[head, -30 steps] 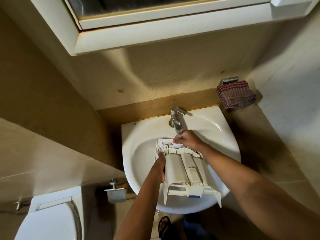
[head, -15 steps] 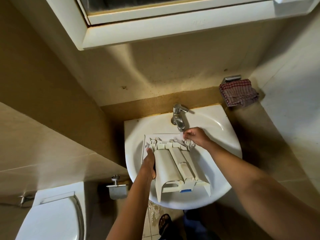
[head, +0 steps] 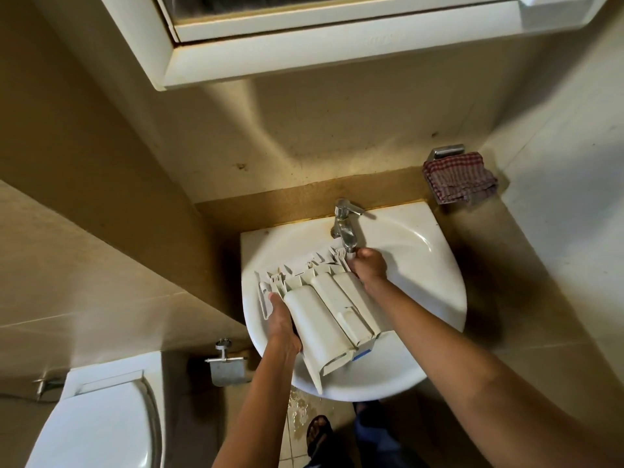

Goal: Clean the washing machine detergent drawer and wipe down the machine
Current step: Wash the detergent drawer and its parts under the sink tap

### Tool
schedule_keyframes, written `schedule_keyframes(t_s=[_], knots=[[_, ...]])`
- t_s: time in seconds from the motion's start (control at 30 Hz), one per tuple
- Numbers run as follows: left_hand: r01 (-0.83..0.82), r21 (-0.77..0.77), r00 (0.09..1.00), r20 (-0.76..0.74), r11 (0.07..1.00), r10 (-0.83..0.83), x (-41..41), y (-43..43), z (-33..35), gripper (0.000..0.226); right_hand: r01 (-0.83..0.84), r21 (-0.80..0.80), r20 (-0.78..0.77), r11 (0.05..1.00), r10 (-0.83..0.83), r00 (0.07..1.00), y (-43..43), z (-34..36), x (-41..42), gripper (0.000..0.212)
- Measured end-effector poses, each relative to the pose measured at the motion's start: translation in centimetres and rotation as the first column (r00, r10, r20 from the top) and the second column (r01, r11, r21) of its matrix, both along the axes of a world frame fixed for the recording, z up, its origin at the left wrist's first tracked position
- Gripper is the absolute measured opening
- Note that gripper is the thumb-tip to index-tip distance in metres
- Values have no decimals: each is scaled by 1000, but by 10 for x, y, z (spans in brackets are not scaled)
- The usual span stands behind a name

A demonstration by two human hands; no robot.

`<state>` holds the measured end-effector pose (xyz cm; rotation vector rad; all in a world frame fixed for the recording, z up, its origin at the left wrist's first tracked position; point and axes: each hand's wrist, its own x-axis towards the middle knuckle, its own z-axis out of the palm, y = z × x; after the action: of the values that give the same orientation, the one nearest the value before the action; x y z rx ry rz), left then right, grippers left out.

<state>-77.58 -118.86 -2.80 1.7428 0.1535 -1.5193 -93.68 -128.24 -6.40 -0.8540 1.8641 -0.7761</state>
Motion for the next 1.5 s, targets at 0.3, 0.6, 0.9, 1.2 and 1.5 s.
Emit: schedule_keyframes(t_s=[0.3,0.6,0.9,1.2,1.5], knots=[[-97,40,992,-78,995,100,-21,20,-11,53,-686,255,-322,681,729,604,54,36,-3,58],[-267,24,960,-86,963,268,-36,34,8,52,-872,-4,-95,489,868,488,91,17,-65,50],[-514,1,815,-312,858,489,-66,40,20,58,-662,25,-174,749,656,735,32,31,-40,26],[-731,58,578,-480,680,661,-94,42,20,55,-453,74,-516,888,423,745,13,37,-53,24],[-802,-56,544,-478,595,689,-99,45,-29,47,-309,77,-120,948,316,941,15,29,-51,32]])
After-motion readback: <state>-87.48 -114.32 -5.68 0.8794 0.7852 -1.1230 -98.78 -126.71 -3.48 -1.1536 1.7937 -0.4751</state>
